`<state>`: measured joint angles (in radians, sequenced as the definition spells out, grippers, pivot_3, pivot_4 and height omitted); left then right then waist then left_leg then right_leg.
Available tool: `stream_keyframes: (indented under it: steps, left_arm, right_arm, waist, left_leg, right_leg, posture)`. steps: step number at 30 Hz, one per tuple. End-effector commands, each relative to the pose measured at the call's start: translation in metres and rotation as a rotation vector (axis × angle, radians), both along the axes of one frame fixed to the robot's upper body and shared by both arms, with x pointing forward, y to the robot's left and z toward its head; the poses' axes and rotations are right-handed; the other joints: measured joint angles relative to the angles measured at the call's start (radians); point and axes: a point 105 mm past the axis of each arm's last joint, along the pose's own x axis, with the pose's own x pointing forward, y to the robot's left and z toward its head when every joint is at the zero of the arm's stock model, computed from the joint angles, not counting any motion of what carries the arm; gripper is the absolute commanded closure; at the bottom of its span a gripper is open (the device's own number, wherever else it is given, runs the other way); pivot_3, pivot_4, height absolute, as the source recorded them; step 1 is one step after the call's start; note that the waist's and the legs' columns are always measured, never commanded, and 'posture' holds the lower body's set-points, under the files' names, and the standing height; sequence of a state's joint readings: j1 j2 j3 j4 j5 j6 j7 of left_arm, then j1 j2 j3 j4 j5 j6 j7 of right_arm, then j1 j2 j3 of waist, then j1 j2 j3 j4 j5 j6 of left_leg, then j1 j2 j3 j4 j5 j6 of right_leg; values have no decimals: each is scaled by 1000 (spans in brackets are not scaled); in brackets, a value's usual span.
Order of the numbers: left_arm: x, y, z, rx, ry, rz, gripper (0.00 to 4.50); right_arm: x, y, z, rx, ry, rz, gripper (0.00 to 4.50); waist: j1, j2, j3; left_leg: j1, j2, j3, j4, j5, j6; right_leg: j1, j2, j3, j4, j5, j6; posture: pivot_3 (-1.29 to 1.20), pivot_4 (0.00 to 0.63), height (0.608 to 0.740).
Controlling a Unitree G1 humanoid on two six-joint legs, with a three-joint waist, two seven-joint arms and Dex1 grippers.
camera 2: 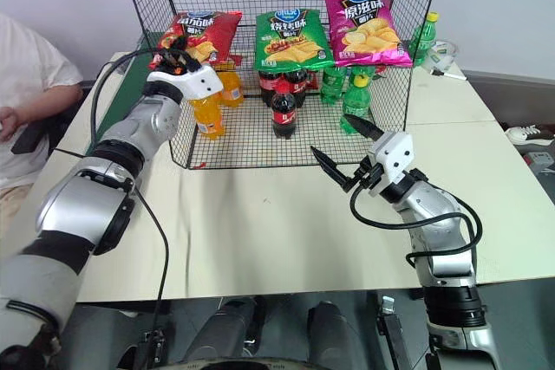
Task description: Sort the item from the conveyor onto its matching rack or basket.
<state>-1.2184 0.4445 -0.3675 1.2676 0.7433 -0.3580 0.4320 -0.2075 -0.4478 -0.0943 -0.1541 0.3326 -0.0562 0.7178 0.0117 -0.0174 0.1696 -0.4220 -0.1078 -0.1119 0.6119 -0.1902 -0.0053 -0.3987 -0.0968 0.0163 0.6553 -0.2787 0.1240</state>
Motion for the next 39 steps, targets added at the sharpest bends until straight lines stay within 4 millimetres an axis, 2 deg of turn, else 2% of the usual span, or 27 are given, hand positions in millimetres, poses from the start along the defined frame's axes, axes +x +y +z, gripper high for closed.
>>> stream_keyframes:
  steps: [1, 3, 8, 12, 17, 20, 21, 22, 24, 26, 27, 29, 34, 39]
  left_arm:
    - [-2, 0, 8, 3, -21, -27, 1257]
    - [-5, -1, 9, 6, -26, -56, 240]
    - [-22, 0, 9, -24, -28, -164, 240]
    - [-54, -11, 5, -60, -27, -275, 240]
    - [-86, -1, 2, -26, 9, -238, 240]
    - [-112, 5, 5, -87, 28, -295, 240]
    - [-119, 7, 1, -145, 74, -332, 240]
    - [-125, 7, -13, -274, 193, -409, 240]
    - [-138, 8, -43, -624, 472, -565, 240]
    - [-162, 11, -52, -810, 643, -725, 240]
    - [-168, 25, -51, -893, 664, -731, 240]
    - [-177, 54, -53, -923, 718, -674, 240]
    - [-190, 102, -61, -939, 788, -510, 240]
    - [-202, 127, -73, -930, 817, -426, 240]
  right_arm:
    - [-4, 2, 14, -3, -55, 18, 0]
    - [-5, 3, 14, -2, -52, 21, 0]
    - [-5, 3, 11, -4, -40, 29, 0]
    - [-4, 4, 11, -1, -38, 35, 0]
    - [-4, 4, 9, -6, -34, 42, 0]
    - [-4, 2, 9, -10, -32, 42, 0]
    - [-4, 1, 9, -11, -30, 43, 0]
    - [-4, 0, 9, -13, -30, 44, 0]
    - [-4, -2, 10, -18, -30, 50, 0]
    - [-5, -5, 10, -26, -21, 61, 0]
    - [-8, -7, 8, -39, -7, 80, 0]
    - [-16, -17, 4, -78, 42, 117, 0]
    - [-33, -45, -3, -157, 146, 153, 0]
    - [-41, -62, -8, -186, 177, 117, 0]
  waist:
    - [1, 0, 0]
    - [1, 0, 0]
    - [-3, 0, 0]
    - [-6, 1, -1]
    - [-5, 1, 0]
    - [-8, 1, -1]
    - [-9, 2, -1]
    - [-8, 2, -1]
    - [-10, 5, -3]
    - [-15, 6, -3]
    - [-19, 6, -2]
    - [-18, 5, -2]
    - [-18, 7, -2]
    - [-21, 7, -2]
  left_leg:
    - [0, 0, 0, 0, 0, 0]
    - [0, 0, 0, 1, 0, 0]
    - [0, 0, 0, 0, 0, 0]
    - [0, 0, 0, 0, 0, 0]
    - [-4, 0, 0, 1, 0, 0]
    - [-4, 0, 0, 0, 0, 0]
    - [-4, 0, 0, 0, 0, 0]
    - [-3, 0, 1, 0, 0, 0]
    - [-3, 1, 1, 0, 0, 0]
    - [-3, 1, 0, 0, 0, 0]
    - [-3, 1, 0, 0, 0, 0]
    - [-4, 2, -1, 0, 0, 0]
    - [-2, 2, -1, 0, -1, 1]
    - [-1, 2, -1, -1, -2, 3]
  right_leg:
    - [0, 0, 0, 0, 0, 0]
    - [1, 0, 0, 0, 0, 0]
    - [0, 0, 0, 0, 0, 0]
    - [-1, 0, 1, 1, 0, 0]
    - [-6, 0, 2, 3, 0, 0]
    - [-7, 0, 3, 4, 0, -1]
    - [-7, 0, 3, 4, 0, -1]
    - [-7, 0, 4, 3, 0, -1]
    - [-7, -1, 4, 3, 0, -1]
    - [-5, -2, 4, 2, 0, -1]
    - [-6, -2, 5, 2, 0, -1]
    - [-6, -2, 4, 2, 0, -1]
    - [-2, -2, 3, -1, -2, -5]
    - [1, -3, 3, -6, -2, -6]
  posture:
    - [0, 150, 740]
    - [0, 150, 740]
    - [0, 150, 740]
    - [0, 150, 740]
    - [0, 150, 740]
    - [0, 150, 740]
    - [0, 150, 740]
    - [0, 150, 740]
    - [0, 150, 740]
    - [0, 150, 740]
    - [0, 150, 740]
    - [0, 150, 740]
    - [0, 150, 740]
    - [0, 150, 740]
